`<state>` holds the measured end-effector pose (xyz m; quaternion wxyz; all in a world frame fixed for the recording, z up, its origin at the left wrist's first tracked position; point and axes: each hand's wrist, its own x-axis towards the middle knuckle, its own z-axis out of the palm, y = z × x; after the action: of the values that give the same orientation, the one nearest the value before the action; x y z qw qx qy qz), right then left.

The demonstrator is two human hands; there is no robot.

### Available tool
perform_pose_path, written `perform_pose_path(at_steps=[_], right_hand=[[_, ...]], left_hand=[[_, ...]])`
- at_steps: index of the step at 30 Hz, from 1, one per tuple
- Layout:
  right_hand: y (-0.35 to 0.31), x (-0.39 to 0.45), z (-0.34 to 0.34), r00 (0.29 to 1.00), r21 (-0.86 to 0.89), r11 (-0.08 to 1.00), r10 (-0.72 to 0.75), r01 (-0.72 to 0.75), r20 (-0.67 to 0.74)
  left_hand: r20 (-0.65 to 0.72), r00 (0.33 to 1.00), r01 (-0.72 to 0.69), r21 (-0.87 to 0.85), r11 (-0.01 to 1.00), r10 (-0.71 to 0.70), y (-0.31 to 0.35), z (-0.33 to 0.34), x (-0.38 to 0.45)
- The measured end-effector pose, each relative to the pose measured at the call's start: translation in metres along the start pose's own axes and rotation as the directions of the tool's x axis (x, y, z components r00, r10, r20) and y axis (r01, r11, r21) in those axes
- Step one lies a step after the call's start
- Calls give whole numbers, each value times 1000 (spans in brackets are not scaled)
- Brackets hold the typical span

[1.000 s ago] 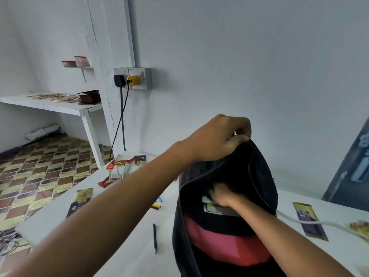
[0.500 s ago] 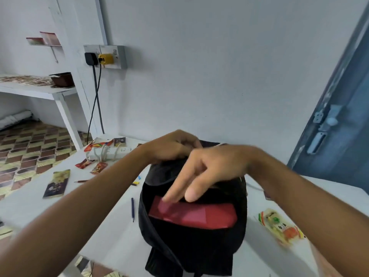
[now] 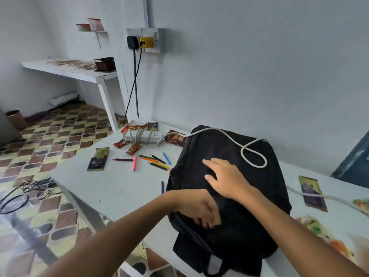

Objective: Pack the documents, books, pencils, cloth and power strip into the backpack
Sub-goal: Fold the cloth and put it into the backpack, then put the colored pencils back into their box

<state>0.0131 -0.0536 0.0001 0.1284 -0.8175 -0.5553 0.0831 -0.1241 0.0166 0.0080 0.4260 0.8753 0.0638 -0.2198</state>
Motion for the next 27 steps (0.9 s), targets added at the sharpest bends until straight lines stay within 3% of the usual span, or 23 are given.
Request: perform_pose_path(at_steps=[3,6,12,19,27], right_hand=[[-15,9,9,994,-266,964,40,-12,102],[-36,24,-1,995,-245,967,79,-61,62],[-94,75,-4,991,-103,994,-42,29,-129],[-139,172,24,993,0,999,45,-45,-105],[-143,207,46,986,32,988,152,-150,-61]], left_hand=[[-116,993,-32,-133,991,17,-23,-20,-20],[-207,978,-42,-228,973,-6,-52,-46,-40],[-439,897,-100,-312,945,-50,-133,-109,-67],[-594,804,-103,-110,989,18,-222,-189,-65],[-577,813,-136,-58,989,78,-269,-223,-53]])
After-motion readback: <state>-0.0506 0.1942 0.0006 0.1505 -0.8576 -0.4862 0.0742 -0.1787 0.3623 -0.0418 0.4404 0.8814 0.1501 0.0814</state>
